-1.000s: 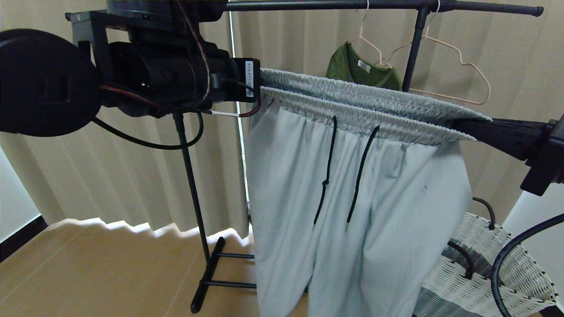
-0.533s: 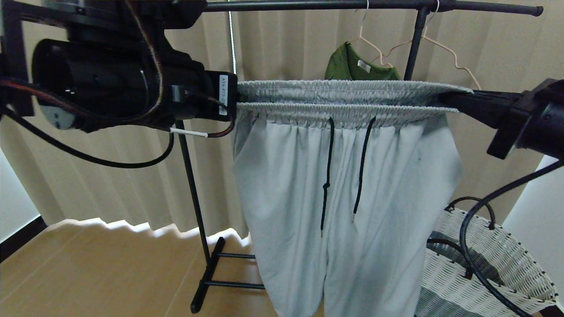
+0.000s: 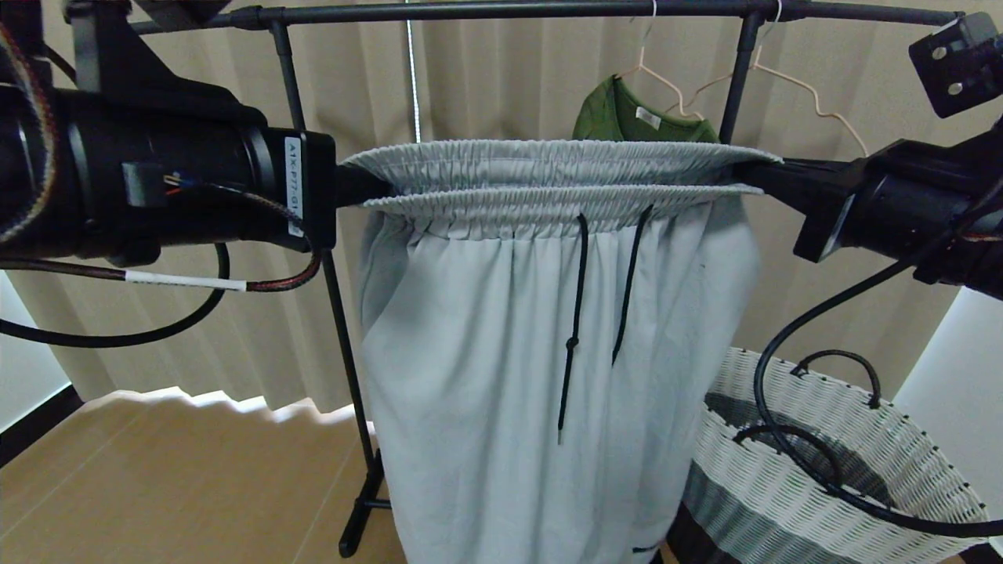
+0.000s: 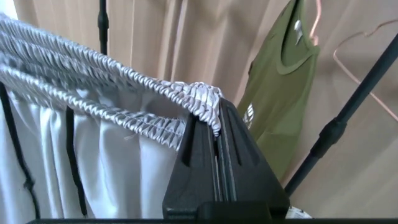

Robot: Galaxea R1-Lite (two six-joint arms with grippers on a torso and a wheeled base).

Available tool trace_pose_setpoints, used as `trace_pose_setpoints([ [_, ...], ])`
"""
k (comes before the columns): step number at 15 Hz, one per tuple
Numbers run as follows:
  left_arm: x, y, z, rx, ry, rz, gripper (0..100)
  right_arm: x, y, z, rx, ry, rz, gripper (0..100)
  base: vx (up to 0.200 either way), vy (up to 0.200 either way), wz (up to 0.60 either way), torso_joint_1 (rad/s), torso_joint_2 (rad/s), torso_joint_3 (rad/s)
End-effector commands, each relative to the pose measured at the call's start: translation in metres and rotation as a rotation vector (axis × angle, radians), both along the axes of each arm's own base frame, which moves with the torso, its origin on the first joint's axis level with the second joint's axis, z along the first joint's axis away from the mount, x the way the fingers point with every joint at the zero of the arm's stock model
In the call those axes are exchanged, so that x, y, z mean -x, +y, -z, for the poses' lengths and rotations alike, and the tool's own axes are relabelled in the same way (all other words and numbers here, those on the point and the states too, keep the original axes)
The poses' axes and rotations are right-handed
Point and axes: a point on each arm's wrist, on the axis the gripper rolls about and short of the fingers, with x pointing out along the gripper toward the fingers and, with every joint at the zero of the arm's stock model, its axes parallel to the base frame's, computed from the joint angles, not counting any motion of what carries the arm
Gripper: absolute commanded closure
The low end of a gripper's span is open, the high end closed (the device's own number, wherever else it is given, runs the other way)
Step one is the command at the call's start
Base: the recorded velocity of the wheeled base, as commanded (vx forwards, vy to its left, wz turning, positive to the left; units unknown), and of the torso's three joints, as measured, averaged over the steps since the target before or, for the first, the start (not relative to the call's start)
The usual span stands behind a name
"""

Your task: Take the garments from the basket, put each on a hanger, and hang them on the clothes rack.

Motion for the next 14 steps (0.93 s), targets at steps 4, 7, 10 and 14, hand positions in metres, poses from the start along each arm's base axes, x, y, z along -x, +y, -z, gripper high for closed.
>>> trace_pose_setpoints([
  [4, 0.002, 0.001, -0.001, 0.002, -0.007, 0.000, 100, 0.003, -0.002, 0.002, 0.004, 0.010, 0.003, 100, 0.000, 0.000, 0.00, 0.000, 0.00, 0.000],
  [7, 0.002, 0.001, -0.001, 0.003, -0.008, 0.000, 100, 0.003, -0.002, 0.005, 0.005, 0.018, 0.000, 0, 0.000, 0.000, 0.00, 0.000, 0.00, 0.000],
  [10, 0.002, 0.002, 0.000, 0.000, -0.008, -0.004, 100, 0.004, -0.001, 0.004, 0.003, 0.016, -0.002, 0, 0.000, 0.000, 0.00, 0.000, 0.00, 0.000],
  [14, -0.003, 0.002, 0.000, 0.001, -0.042, -0.075, 100, 0.010, -0.002, 0.016, 0.008, 0.042, -0.011, 0, 0.000, 0.000, 0.00, 0.000, 0.00, 0.000],
])
